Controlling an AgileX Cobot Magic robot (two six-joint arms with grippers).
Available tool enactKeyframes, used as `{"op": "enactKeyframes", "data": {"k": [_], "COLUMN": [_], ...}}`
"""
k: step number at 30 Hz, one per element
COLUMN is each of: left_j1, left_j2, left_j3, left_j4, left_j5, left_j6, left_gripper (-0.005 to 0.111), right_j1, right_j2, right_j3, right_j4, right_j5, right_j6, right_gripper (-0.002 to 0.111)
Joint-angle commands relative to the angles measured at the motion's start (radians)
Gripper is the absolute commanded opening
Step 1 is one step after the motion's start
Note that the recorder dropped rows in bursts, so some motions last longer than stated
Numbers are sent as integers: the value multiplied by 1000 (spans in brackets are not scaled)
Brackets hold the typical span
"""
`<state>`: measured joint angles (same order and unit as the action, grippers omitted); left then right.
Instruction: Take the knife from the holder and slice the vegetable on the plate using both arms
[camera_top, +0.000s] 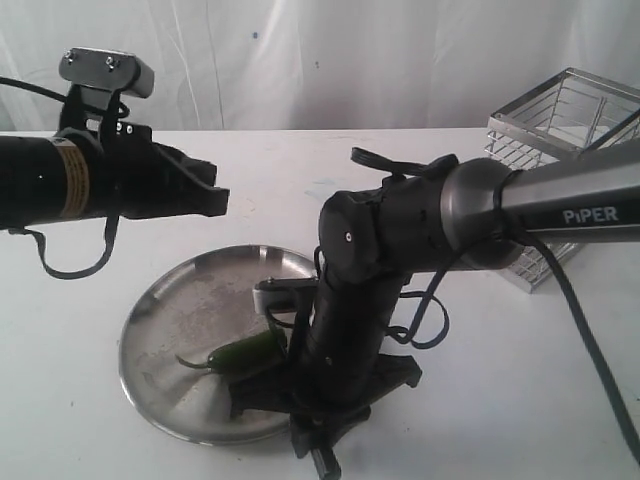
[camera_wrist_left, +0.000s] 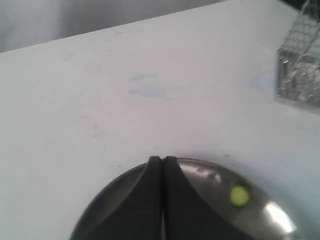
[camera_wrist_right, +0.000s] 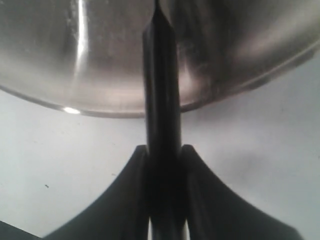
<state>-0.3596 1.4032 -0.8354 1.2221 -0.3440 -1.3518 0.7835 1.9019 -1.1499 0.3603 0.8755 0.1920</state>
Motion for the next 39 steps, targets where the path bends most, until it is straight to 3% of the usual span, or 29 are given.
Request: {"op": "enactKeyframes", "data": {"k": [1, 3, 9, 12, 16, 27, 33, 39], "left_j1": [0, 0, 0, 0, 5, 160, 176, 176], "left_j2": [36, 64, 73, 115, 210, 307, 407, 503], "left_j3": [36, 57, 55, 55, 55, 53, 53, 53], "left_j4": [58, 58, 34, 89, 95, 26, -30, -76], "left_j5": [65, 8, 18, -74, -43, -364, -605, -632], "left_j6": [101, 142, 168, 207, 201, 181, 181, 181], "left_gripper": [0, 0, 0, 0, 0, 0, 0, 0], "right_j1": [-6, -6, -6, -6, -6, -6, -6, -6], "right_j2": [-5, 0, 62, 62, 62, 62, 62, 62], "right_j3": [-27, -27, -27, -27, -27, -27, -27, -27], "right_j4": [7, 7, 11, 16, 32, 48, 54, 54], "right_j5": [1, -4, 19, 33, 41, 84, 89, 89], "right_j6": [-12, -12, -7, -7, -7, -13, -13, -13], "right_gripper": [0, 0, 0, 0, 0, 0, 0, 0]}}
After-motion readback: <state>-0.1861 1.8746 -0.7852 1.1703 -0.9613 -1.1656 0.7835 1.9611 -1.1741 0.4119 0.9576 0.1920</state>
